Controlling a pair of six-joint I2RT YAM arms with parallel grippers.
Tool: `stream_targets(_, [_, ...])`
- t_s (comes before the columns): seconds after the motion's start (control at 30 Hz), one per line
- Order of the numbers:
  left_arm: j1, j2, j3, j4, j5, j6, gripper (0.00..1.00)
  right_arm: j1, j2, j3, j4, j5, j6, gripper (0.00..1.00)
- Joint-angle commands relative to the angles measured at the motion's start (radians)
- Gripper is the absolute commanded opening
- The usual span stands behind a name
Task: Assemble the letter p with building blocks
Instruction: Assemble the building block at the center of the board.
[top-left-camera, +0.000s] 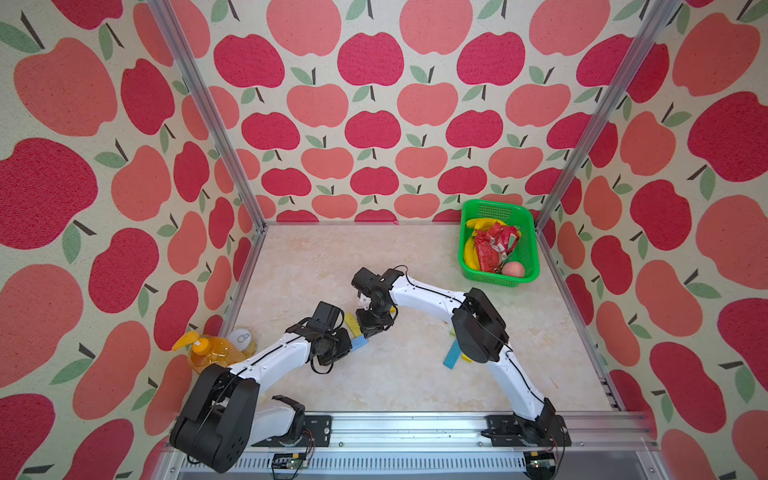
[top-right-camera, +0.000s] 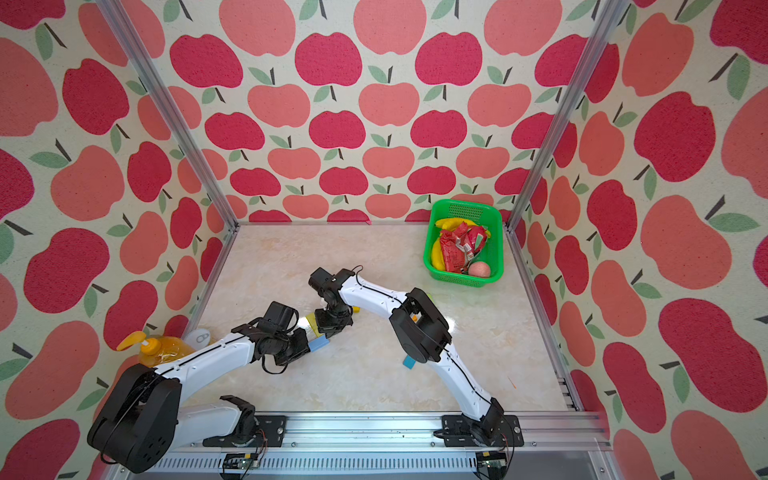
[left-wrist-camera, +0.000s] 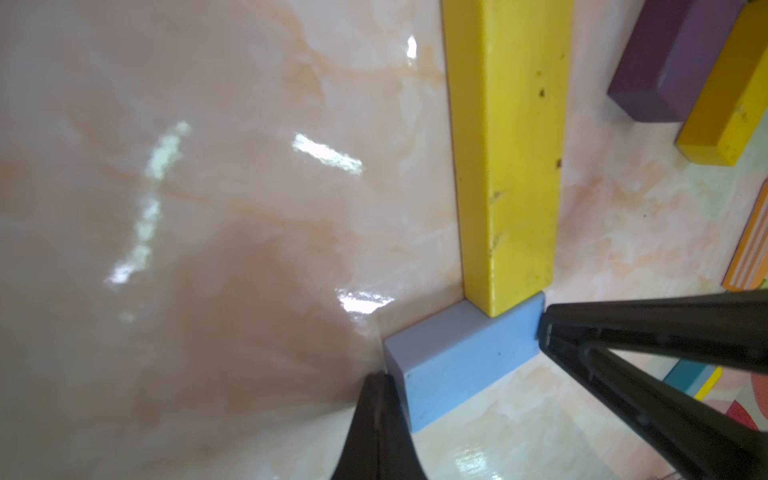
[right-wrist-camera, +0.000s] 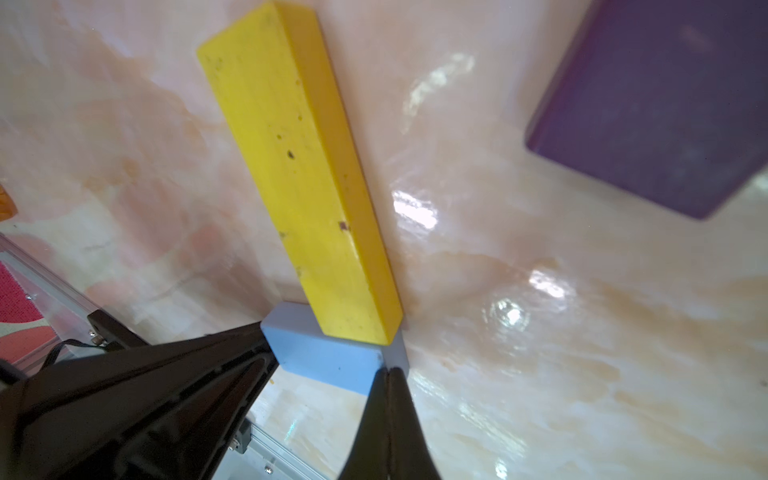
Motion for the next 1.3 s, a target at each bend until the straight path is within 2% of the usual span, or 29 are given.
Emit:
stream_targets(0.0, [-0.004,0.049,-0.002,0.038,-0.042,-0.003,0.0,-0.001,0.008,-0.043,0.001,-0.026,-0.016,0.0])
stream_targets(0.27, [-0.025,0.092,0.018,0.066,-0.029,0.013,0.0,-0.002,0.0,-0.105,0.023,-0.049,-0.001,0.0])
stream_targets(0.53, [-0.167,0.247,0.157,0.049,-0.055,0.03,0.0,-0.017,-0.133,-0.33,0.113,-0.029,0.042,0.0])
stream_targets(0.63, [-0.194,0.314,0.208,0.048,-0.046,0.032,0.0,-0.041,-0.172,-0.423,0.183,-0.061,0.073,0.0])
stream_targets(0.8, [-0.219,0.358,0.265,0.032,-0.069,0.034,0.0,-0.085,-0.227,-0.509,0.223,-0.042,0.077,0.0])
stream_targets(1.27, [-0.235,0.488,0.424,-0.047,-0.071,0.081,0.0,-0.209,-0.229,-0.499,0.231,-0.048,0.002,0.0])
